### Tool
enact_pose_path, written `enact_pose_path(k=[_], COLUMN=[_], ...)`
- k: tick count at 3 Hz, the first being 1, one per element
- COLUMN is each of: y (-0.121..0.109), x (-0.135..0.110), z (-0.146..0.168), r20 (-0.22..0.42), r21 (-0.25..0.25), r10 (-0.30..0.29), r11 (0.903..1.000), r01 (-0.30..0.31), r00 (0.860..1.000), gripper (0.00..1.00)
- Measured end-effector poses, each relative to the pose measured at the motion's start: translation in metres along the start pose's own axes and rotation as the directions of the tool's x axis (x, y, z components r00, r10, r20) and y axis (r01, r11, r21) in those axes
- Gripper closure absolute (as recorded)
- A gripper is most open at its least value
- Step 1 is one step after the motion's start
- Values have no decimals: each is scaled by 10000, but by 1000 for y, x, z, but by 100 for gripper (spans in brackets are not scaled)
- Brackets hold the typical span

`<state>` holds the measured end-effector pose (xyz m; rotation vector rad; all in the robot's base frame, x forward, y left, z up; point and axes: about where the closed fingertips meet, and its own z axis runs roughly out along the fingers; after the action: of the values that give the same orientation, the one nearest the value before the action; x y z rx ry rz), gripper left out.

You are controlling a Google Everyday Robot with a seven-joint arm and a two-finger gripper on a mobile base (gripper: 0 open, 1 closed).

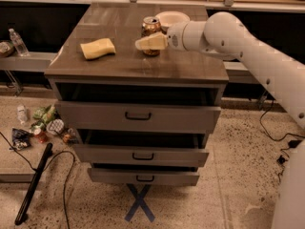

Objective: Knock orange can over

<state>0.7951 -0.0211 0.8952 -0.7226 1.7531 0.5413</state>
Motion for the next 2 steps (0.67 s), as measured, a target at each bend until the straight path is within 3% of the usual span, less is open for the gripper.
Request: enact_pose_path(k=[2], y=[-4], x=[5], z=[26], r20=[80], r21=[-450], r10=[-32], r11=[9990], r01=[36], r00=[10000], gripper=[65])
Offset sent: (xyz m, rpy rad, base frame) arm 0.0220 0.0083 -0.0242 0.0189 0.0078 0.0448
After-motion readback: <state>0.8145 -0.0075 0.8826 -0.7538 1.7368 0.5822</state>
